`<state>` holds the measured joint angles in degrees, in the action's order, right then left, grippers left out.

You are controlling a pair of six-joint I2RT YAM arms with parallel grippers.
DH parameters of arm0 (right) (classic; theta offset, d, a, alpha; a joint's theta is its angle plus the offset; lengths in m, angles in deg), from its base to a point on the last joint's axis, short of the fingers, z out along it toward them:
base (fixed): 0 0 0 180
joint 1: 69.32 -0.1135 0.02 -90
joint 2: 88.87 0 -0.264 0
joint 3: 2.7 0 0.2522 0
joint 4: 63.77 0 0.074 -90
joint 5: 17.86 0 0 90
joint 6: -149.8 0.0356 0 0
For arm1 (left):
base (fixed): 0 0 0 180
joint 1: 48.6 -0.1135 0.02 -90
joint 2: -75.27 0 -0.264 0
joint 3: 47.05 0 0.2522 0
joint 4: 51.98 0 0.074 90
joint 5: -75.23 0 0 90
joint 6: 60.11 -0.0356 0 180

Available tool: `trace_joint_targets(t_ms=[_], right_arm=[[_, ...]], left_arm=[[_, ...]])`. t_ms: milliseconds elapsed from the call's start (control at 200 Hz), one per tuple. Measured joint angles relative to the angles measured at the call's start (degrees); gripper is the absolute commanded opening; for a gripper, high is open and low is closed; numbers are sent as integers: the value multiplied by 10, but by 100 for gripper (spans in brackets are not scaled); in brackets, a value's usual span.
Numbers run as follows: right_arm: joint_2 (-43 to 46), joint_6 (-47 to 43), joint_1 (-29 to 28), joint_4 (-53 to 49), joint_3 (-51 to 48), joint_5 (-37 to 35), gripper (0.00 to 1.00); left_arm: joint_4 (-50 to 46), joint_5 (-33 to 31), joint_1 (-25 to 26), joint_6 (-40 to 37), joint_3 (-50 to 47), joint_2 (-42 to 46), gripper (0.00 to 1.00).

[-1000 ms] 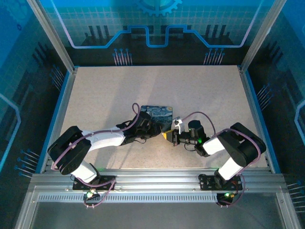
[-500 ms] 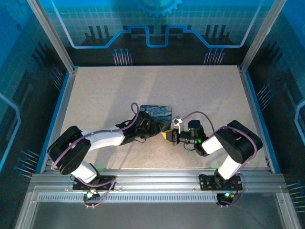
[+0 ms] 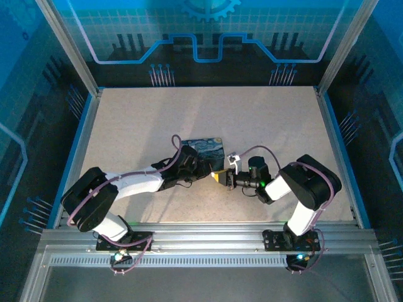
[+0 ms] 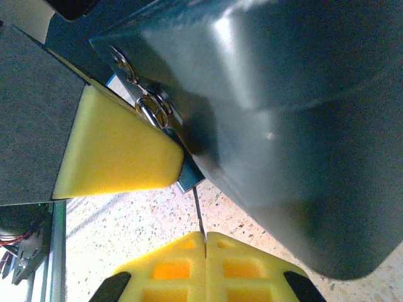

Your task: Unlock the padlock with the key

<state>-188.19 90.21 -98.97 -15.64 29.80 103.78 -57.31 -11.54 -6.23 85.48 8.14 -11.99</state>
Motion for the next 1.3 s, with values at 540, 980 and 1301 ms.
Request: trace_joint_targets(t_ms=[540, 980, 1301], right_arm=[[-10, -7, 12, -6, 16, 30, 6], [-25, -9, 24, -20, 40, 61, 6], [-42, -10, 34, -34, 66, 83, 6]], left_arm=[[10, -4, -3, 0, -3, 0, 22], [13, -9, -7, 0, -3, 0, 23], [13, -19, -11, -1, -3, 0, 23]])
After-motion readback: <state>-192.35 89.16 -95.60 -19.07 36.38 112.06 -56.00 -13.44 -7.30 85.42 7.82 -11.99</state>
